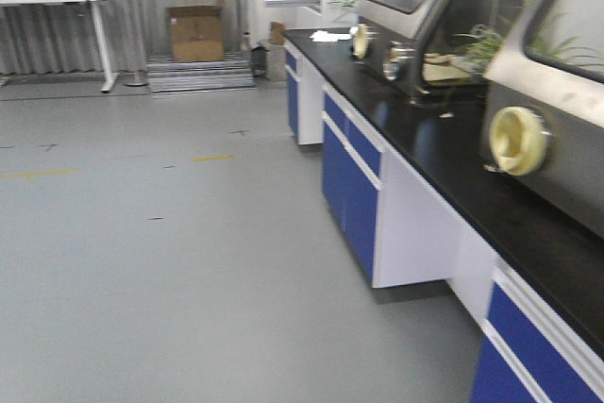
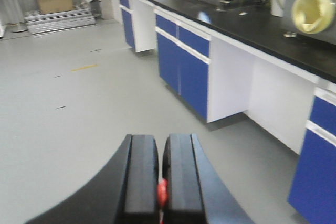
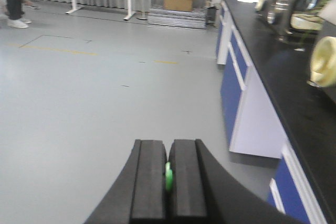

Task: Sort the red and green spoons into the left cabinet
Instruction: 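Drive the base across the room toward the white cabinet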

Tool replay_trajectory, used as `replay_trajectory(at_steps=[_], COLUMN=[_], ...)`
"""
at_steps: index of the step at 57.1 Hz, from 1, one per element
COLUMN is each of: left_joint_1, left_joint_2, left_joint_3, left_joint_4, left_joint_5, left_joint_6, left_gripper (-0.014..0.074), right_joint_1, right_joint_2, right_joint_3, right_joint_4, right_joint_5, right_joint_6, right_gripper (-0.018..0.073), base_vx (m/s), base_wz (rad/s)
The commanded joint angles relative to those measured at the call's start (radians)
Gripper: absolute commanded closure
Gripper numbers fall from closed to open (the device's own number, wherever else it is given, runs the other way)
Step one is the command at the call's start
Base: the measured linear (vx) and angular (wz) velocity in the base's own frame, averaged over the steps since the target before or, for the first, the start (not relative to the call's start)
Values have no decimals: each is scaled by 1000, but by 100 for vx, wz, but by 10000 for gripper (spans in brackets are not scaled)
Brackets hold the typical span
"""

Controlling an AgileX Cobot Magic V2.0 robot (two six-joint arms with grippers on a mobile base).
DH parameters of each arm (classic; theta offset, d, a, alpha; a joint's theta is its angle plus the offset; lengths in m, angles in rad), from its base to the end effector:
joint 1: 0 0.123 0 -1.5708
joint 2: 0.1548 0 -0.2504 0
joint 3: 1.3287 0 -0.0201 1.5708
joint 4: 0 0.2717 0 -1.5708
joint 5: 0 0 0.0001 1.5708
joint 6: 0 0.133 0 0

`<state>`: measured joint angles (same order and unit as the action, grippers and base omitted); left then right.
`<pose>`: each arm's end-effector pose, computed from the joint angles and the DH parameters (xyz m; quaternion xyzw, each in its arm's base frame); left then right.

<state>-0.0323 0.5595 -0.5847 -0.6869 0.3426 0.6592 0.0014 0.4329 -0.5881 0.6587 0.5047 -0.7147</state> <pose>0.2058 -0.0351 0.3172 0.0823 0.7546 -0.0914 0.6446 0.1757 0.0397 0.3251 -0.1419 0.7486 0.0767 0.6431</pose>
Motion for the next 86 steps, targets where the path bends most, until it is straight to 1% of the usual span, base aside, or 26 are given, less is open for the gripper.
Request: replay_trajectory(at_steps=[1,36,86], left_joint_1=[-8,-8,-8], left_joint_2=[-1,-1,-1], left_joint_3=[-28,-28,-28], left_joint_4=[-25,-25,-25], left_joint_5=[-61,-61,-59], left_joint_6=[-9,-9,-9], left_gripper=[597,597,597], right_joint_1=[-4,-4,-4], right_joint_2=[6,6,6], right_joint_3=[-28,-28,-28], right_joint_4=[25,25,25], right_joint_5=[-68,-68,-68], right_joint_6=[-11,-11,-11], right_gripper=[563,563,562], base_vx=[23,32,54], base_wz=[43,31,16])
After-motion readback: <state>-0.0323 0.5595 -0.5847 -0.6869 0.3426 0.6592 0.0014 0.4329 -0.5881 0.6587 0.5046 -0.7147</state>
